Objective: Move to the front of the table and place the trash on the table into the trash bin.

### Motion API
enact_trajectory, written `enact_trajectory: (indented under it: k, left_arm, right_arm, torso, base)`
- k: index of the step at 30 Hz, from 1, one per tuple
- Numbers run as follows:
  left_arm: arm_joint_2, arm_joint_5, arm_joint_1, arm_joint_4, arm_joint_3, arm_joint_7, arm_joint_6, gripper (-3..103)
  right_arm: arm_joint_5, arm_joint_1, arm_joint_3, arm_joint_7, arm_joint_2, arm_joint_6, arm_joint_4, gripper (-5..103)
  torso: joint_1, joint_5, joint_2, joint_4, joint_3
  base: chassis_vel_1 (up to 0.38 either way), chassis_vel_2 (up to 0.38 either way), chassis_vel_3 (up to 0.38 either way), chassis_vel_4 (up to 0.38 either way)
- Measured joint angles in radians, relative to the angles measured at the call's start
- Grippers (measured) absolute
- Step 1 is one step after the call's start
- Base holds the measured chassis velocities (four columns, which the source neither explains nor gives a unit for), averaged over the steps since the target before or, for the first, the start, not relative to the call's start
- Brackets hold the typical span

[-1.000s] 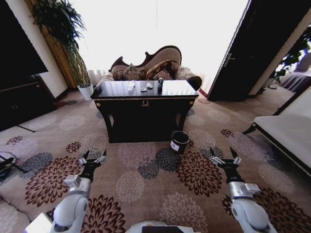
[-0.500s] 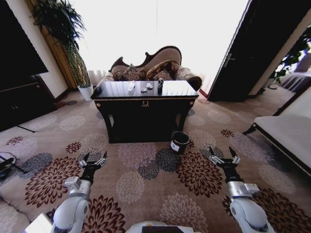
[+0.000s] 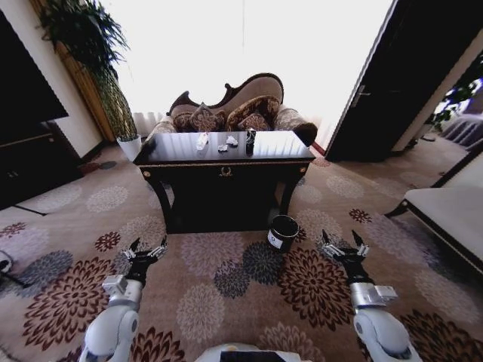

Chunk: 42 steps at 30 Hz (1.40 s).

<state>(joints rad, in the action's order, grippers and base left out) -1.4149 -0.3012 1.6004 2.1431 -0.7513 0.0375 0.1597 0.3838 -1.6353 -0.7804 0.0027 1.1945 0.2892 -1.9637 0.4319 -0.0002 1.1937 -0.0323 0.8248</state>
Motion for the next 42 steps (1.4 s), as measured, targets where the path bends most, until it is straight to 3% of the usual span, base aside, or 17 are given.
enact_trajectory:
  k: [14,20,27,42]
  left_arm:
    - [0.004,0.006,0.003,0.018,0.000,-0.009,-0.001,100]
    - [0.070,-0.073,-0.015,0.123,-0.045,-0.059,0.064,100]
    - [0.128,-0.141,-0.033,0.184,-0.094,-0.075,0.113,100]
    - [0.144,-0.138,-0.035,0.185,-0.099,-0.056,0.113,100]
  right_arm:
    - [-0.015,0.007,0.018,0.022,-0.015,-0.009,-0.014,100]
    - [0.047,0.000,-0.044,0.047,-0.073,-0.057,-0.125,100]
    - [0.084,-0.006,-0.090,0.051,-0.119,-0.083,-0.196,100]
    - [0.088,-0.009,-0.095,0.048,-0.116,-0.084,-0.188,100]
  torso:
    - [0.001,0.0003,0.000,0.0002,0.000]
    - [-0.002,0.0002,0.001,-0.0001,-0.001]
    - [-0.001,0.0001,0.000,0.0000,0.000]
    - [-0.001,0.0001,0.000,-0.0003,0.000]
  base:
    - [-0.218,0.221,0.208,-0.216]
    - [0.011,-0.015,-0.018,0.013]
    - [-0.019,0.015,0.017,-0.009]
    - [-0.166,0.169,0.167,-0.167]
